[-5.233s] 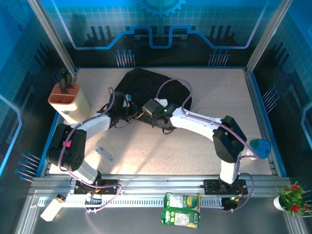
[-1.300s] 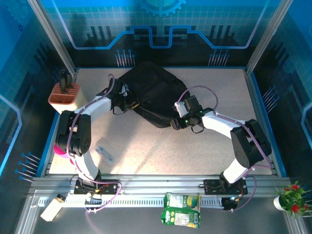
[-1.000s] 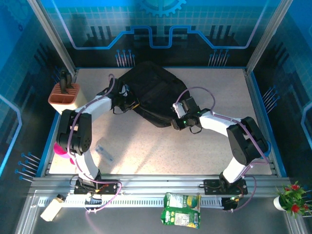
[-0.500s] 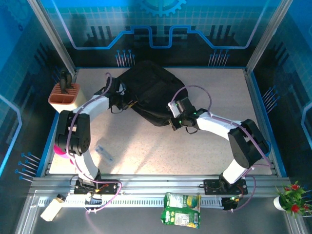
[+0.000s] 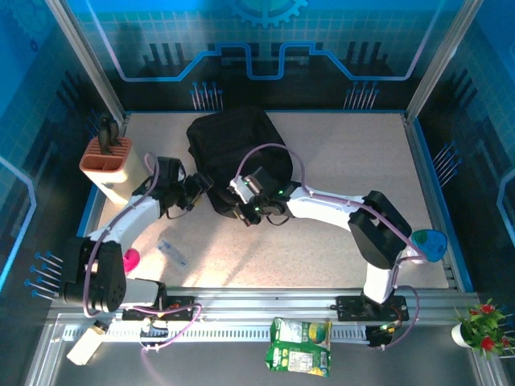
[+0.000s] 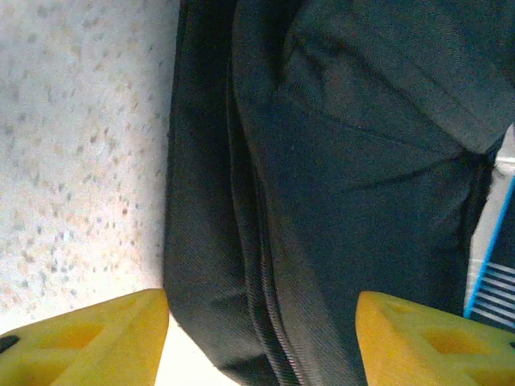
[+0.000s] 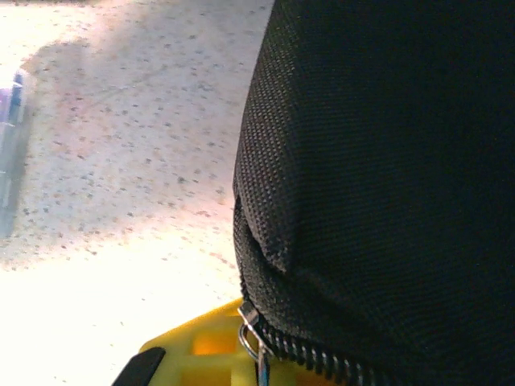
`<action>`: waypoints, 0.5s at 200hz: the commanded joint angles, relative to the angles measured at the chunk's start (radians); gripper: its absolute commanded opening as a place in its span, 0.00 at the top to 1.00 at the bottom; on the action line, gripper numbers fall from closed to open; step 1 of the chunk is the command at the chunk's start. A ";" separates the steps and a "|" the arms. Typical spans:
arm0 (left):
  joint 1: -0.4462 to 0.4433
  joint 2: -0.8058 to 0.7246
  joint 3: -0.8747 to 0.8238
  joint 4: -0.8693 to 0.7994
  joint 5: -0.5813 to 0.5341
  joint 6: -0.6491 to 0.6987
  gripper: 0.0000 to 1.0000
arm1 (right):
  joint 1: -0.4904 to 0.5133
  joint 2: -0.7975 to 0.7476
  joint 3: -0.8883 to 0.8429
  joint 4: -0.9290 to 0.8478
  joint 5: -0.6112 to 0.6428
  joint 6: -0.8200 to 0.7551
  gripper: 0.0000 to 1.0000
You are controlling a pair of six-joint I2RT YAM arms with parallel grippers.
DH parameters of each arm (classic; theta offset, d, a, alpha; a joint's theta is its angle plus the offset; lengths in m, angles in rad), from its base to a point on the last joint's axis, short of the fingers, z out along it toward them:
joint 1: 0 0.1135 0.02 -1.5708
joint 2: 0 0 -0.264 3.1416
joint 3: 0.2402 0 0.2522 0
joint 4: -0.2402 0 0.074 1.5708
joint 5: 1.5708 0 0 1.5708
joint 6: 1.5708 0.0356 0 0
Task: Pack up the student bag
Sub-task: Zip the student bag at the top-center of the table.
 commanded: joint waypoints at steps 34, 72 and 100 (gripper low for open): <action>-0.054 -0.053 -0.166 0.286 0.103 -0.313 0.35 | 0.046 0.030 0.072 -0.014 -0.068 0.025 1.00; -0.090 0.030 -0.183 0.383 0.107 -0.366 0.39 | 0.046 0.024 0.073 -0.022 -0.069 0.038 1.00; -0.106 0.086 -0.170 0.422 0.095 -0.373 0.56 | 0.045 0.009 0.052 -0.029 -0.038 0.060 1.00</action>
